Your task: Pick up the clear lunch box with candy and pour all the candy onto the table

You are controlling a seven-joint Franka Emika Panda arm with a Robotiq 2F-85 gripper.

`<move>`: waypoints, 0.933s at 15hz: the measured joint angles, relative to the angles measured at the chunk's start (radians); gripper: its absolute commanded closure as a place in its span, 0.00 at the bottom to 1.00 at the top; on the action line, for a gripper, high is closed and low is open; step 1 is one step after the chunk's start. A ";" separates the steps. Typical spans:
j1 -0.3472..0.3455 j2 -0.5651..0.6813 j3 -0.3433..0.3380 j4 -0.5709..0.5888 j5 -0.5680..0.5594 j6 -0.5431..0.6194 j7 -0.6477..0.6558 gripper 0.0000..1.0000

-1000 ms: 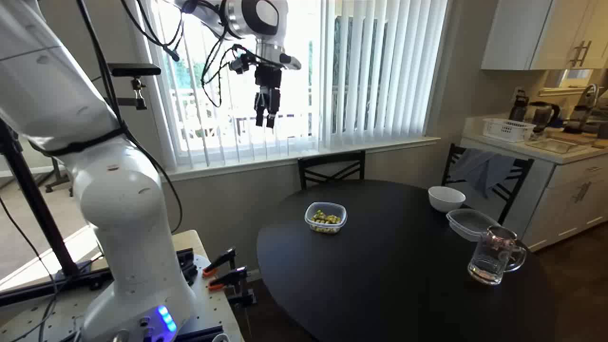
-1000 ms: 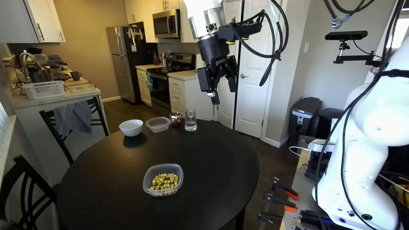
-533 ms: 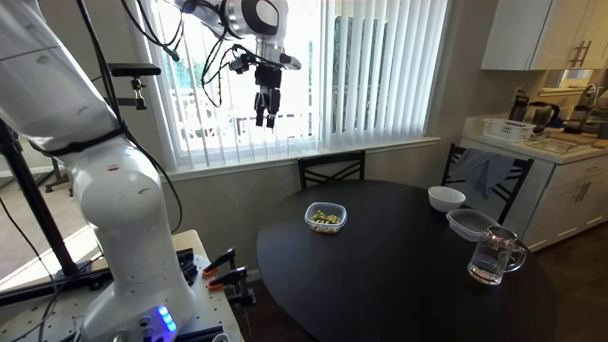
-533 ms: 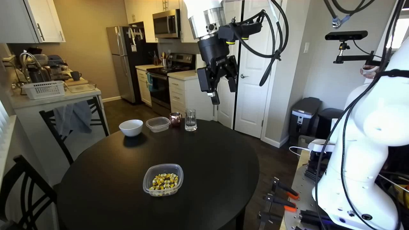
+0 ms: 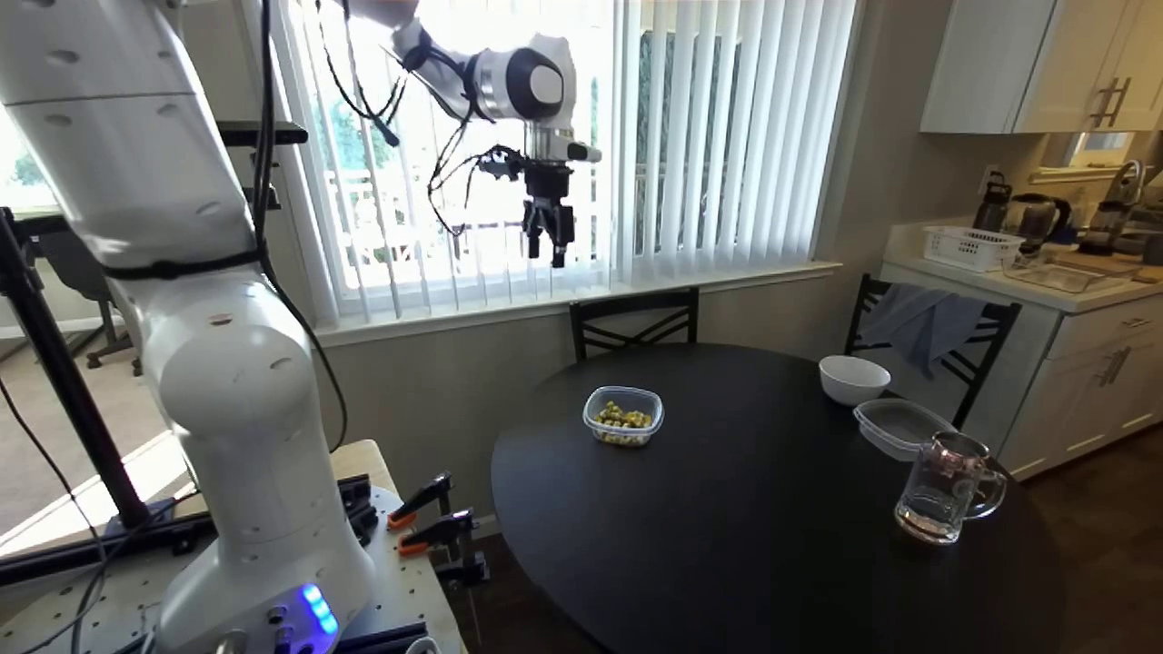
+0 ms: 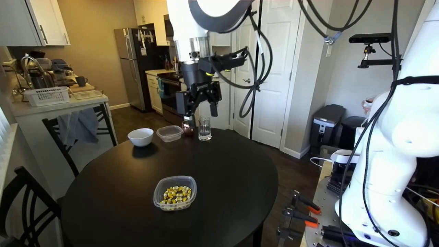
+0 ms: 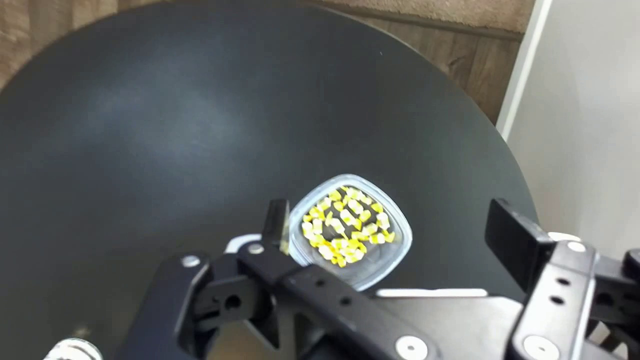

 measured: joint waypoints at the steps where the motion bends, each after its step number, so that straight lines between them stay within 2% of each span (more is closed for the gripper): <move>1: 0.008 0.055 -0.001 0.019 -0.010 0.066 0.000 0.00; 4: 0.048 0.224 -0.023 0.083 -0.052 0.233 0.010 0.00; 7: 0.103 0.361 -0.070 0.156 -0.085 0.327 0.023 0.00; 11: 0.168 0.488 -0.128 0.267 -0.086 0.358 0.025 0.00; 14: 0.185 0.533 -0.139 0.323 -0.077 0.356 0.025 0.00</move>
